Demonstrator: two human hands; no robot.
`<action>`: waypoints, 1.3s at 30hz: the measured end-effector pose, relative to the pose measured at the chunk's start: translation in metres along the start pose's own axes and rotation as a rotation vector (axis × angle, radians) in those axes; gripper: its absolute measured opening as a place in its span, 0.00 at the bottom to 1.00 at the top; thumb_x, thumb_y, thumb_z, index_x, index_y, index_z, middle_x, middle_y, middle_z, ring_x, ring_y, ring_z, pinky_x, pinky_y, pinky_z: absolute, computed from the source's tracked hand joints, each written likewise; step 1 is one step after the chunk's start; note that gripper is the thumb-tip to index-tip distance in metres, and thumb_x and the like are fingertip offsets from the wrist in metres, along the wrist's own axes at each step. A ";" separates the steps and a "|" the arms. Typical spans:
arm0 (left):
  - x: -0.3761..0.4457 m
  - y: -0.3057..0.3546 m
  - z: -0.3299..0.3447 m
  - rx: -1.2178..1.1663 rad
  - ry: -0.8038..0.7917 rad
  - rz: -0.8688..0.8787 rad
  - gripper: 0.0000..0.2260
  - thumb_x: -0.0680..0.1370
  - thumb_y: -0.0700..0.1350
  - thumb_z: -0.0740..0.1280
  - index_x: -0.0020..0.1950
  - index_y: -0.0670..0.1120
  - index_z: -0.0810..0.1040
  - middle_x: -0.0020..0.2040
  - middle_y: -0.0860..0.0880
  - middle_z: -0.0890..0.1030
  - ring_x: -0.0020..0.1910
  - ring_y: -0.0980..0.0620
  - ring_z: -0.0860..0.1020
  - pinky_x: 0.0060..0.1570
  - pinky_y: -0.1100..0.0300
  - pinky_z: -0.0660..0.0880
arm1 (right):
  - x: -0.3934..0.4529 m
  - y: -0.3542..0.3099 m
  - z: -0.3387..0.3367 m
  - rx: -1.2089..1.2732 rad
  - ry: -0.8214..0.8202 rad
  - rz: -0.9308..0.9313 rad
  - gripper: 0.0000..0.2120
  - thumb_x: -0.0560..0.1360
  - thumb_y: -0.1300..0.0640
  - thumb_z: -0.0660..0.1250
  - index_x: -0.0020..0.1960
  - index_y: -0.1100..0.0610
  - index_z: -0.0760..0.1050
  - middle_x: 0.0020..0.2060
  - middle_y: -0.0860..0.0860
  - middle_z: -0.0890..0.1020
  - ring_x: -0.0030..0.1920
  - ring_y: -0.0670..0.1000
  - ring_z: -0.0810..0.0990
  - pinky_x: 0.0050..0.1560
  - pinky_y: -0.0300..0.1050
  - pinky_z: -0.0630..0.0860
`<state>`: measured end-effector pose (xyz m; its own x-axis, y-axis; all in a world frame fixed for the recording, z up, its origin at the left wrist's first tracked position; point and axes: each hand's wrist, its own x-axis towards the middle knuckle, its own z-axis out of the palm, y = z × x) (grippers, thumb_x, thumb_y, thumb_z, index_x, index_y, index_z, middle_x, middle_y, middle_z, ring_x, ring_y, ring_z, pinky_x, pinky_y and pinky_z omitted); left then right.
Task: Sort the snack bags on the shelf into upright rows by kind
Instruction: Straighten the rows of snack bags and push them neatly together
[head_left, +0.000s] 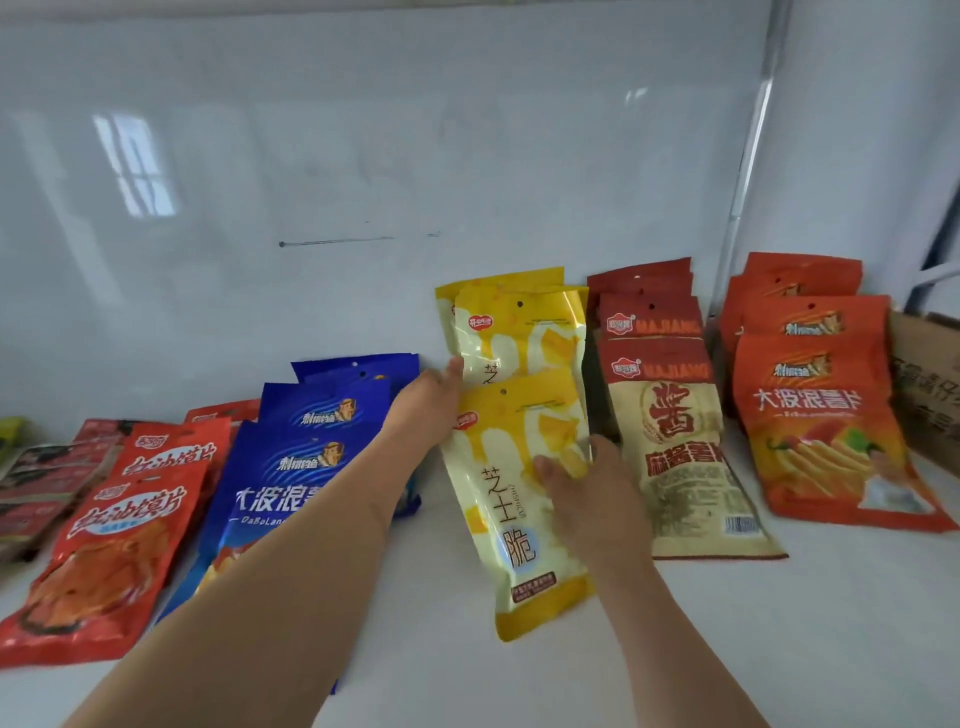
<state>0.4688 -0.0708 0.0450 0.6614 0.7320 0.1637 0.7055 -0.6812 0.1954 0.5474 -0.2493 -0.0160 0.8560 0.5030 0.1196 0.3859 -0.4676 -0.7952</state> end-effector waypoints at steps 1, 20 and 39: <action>0.006 0.002 -0.001 -0.051 0.014 -0.006 0.23 0.85 0.40 0.55 0.80 0.46 0.53 0.62 0.38 0.75 0.56 0.41 0.79 0.53 0.50 0.80 | 0.004 -0.001 0.000 0.035 0.029 0.002 0.34 0.74 0.34 0.65 0.72 0.51 0.64 0.65 0.52 0.74 0.63 0.58 0.76 0.60 0.60 0.75; 0.061 0.009 0.033 -1.377 -0.119 -0.359 0.33 0.75 0.74 0.59 0.59 0.48 0.82 0.46 0.47 0.88 0.47 0.45 0.87 0.53 0.47 0.82 | 0.063 -0.014 0.030 0.214 0.069 0.182 0.28 0.78 0.39 0.63 0.66 0.59 0.62 0.50 0.52 0.74 0.57 0.61 0.78 0.52 0.51 0.72; 0.032 -0.011 0.041 -1.492 -0.235 -0.532 0.28 0.77 0.69 0.63 0.61 0.47 0.82 0.50 0.42 0.87 0.53 0.39 0.85 0.62 0.40 0.78 | 0.039 -0.015 -0.017 0.009 -0.248 0.177 0.41 0.71 0.31 0.66 0.70 0.59 0.62 0.54 0.51 0.73 0.53 0.55 0.74 0.51 0.48 0.69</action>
<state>0.4925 -0.0404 0.0087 0.5554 0.7562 -0.3460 0.0825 0.3639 0.9278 0.5811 -0.2351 0.0110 0.7988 0.5773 -0.1693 0.2342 -0.5576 -0.7964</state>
